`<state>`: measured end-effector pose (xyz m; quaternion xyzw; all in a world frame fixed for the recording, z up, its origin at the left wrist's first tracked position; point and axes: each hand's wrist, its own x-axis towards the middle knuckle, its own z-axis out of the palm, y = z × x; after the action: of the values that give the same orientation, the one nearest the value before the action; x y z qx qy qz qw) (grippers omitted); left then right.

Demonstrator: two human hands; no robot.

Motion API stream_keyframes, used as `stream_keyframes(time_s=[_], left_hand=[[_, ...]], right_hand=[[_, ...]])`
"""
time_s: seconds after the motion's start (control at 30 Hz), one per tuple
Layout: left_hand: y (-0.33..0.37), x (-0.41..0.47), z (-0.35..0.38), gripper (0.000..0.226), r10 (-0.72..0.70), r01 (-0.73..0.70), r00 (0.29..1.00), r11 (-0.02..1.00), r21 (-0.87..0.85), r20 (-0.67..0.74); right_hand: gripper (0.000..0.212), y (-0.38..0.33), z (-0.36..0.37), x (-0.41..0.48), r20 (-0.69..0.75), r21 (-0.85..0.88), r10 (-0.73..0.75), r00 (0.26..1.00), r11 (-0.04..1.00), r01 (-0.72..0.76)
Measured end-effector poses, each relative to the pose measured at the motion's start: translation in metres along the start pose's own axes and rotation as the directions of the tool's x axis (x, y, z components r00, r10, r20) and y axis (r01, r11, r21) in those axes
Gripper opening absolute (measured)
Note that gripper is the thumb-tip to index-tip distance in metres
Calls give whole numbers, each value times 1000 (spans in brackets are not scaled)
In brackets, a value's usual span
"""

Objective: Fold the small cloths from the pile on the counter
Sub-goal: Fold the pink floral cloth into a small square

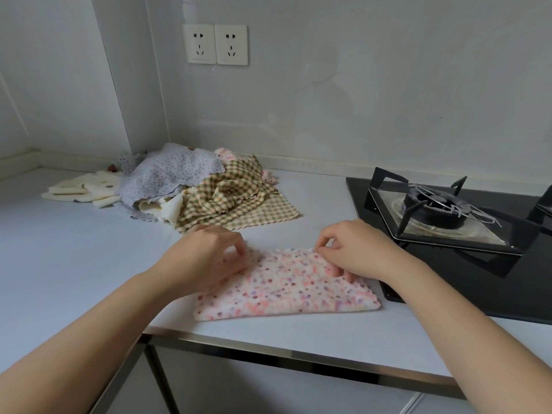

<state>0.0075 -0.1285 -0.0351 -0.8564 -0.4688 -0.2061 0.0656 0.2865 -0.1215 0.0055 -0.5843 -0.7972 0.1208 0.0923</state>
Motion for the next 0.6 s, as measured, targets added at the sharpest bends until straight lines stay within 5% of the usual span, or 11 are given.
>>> stream_keyframes(time_s=[0.1, 0.27, 0.6], left_hand=[[-3, -2, -13, 27, -91, 91, 996, 995, -29, 9], [-10, 3, -26, 18, -193, 191, 942, 981, 33, 276], [-5, 11, -28, 23, -247, 271, 900, 962, -18, 360]], right_hand=[[5, 14, -1, 3, -130, -9, -49, 990, 999, 48], [19, 26, 0, 9, 51, -63, -91, 995, 994, 94], [11, 26, -7, 17, 104, -6, -131, 986, 991, 133]])
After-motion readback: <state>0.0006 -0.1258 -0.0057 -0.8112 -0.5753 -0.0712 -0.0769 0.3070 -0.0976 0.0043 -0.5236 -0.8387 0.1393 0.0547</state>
